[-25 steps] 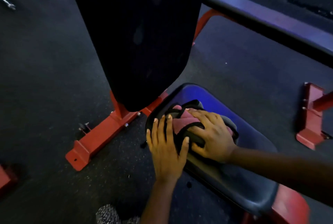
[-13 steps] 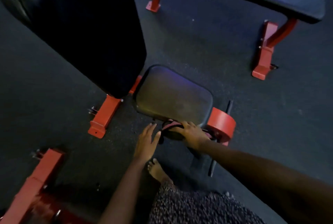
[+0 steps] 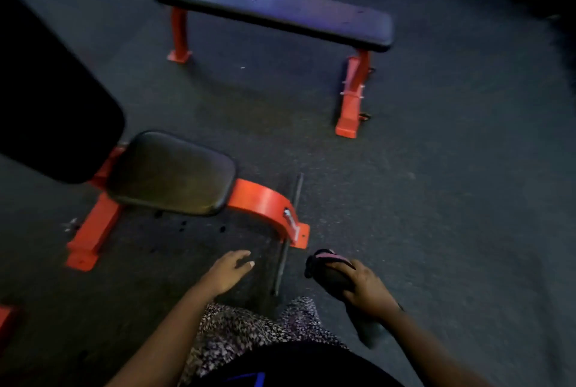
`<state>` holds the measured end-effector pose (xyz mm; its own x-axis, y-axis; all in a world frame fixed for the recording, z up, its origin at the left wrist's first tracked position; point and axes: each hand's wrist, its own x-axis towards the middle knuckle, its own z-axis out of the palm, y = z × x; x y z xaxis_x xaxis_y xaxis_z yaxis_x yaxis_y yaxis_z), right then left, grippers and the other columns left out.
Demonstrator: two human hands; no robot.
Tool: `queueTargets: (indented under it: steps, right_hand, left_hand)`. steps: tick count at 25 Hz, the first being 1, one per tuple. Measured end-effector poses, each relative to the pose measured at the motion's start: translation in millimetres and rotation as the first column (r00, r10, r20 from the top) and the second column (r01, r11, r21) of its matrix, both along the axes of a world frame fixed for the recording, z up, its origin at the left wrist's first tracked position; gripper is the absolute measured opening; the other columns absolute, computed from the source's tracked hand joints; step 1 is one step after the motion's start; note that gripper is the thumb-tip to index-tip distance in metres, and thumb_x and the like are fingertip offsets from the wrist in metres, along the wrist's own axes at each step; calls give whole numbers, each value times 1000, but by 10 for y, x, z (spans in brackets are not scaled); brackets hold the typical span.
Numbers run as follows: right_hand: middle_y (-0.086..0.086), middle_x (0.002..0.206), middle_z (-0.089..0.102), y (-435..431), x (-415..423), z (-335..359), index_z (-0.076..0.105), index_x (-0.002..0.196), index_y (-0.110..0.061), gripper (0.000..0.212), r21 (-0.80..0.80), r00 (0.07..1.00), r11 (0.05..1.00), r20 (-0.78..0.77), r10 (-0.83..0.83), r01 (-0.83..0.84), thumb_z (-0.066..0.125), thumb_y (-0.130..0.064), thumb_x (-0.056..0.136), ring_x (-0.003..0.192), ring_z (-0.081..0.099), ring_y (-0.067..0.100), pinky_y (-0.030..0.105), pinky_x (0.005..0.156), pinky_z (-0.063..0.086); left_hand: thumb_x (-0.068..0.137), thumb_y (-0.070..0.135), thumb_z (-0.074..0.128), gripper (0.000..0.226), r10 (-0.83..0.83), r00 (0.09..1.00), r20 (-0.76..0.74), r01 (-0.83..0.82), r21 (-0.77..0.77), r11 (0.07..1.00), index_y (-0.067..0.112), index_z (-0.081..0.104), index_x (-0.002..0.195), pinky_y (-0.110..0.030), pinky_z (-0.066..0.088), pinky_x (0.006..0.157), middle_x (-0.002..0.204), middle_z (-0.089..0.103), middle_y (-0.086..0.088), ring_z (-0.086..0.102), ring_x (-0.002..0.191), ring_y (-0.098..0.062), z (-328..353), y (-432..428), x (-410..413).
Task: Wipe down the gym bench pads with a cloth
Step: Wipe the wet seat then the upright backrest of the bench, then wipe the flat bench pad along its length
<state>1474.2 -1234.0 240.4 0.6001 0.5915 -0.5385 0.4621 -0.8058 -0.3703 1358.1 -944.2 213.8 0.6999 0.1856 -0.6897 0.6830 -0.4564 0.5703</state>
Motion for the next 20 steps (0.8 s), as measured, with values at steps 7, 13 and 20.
queueTargets:
  steps: [7, 13, 20]
  right_hand:
    - [3, 133, 46, -1902, 209, 243, 36, 136, -39, 65, 144, 843, 834, -4, -537, 532, 58, -12, 81, 121, 48, 22, 26, 96, 36]
    - [7, 133, 50, -2529, 1169, 101, 37, 139, -32, 63, 171, 750, 743, 34, -661, 647, 60, -12, 84, 121, 49, 23, 19, 95, 32]
    - [8, 129, 48, -2073, 3570, 159, 38, 137, -36, 60, 168, 914, 904, 36, -405, 394, 58, -17, 84, 119, 49, 27, 28, 95, 36]
  left_hand:
    - [92, 27, 54, 41, -501, 848, 172, 509, -4, 861, 12, 50, 131, -23, 36, 99, 130, 52, -10, 52, 117, -21, 382, -1725, 1766]
    - [93, 26, 54, 40, -372, 914, 164, 379, -12, 925, 15, 50, 131, -26, 35, 102, 135, 50, -6, 48, 124, -19, 206, -1871, 2762]
    - [95, 23, 50, 35, 46, 999, -21, -46, -15, 999, 12, 54, 128, -23, 34, 94, 134, 53, -9, 48, 124, -22, 13, -1281, 3674]
